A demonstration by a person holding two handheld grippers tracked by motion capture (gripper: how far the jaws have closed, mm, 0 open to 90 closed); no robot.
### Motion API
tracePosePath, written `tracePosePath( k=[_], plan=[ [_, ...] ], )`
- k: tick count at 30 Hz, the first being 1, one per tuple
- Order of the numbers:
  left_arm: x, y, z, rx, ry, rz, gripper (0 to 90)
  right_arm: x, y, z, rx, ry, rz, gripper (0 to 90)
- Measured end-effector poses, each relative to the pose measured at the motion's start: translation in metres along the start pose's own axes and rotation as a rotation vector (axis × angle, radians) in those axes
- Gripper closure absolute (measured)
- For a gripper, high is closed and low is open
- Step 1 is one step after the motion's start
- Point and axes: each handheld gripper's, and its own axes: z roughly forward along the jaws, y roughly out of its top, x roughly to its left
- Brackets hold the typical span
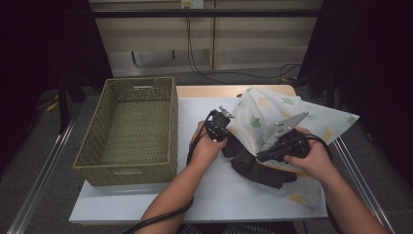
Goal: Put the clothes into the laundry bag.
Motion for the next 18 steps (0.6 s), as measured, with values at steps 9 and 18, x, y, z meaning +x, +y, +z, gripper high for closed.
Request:
tracePosePath(
  k=[9,18],
  plan=[
    [-0.003,-0.009,-0.027,0.027,-0.038,-0.027,86.1,0.0,-0.002,-0.004,-0.018,-0.005,0.014,87.8],
    [-0.02,-0.041,-0.075,0.067,-0.044,0.031,86.3,0.003,-0.003,-0.007,-0.02,-0.04,0.013,84.0]
  ],
)
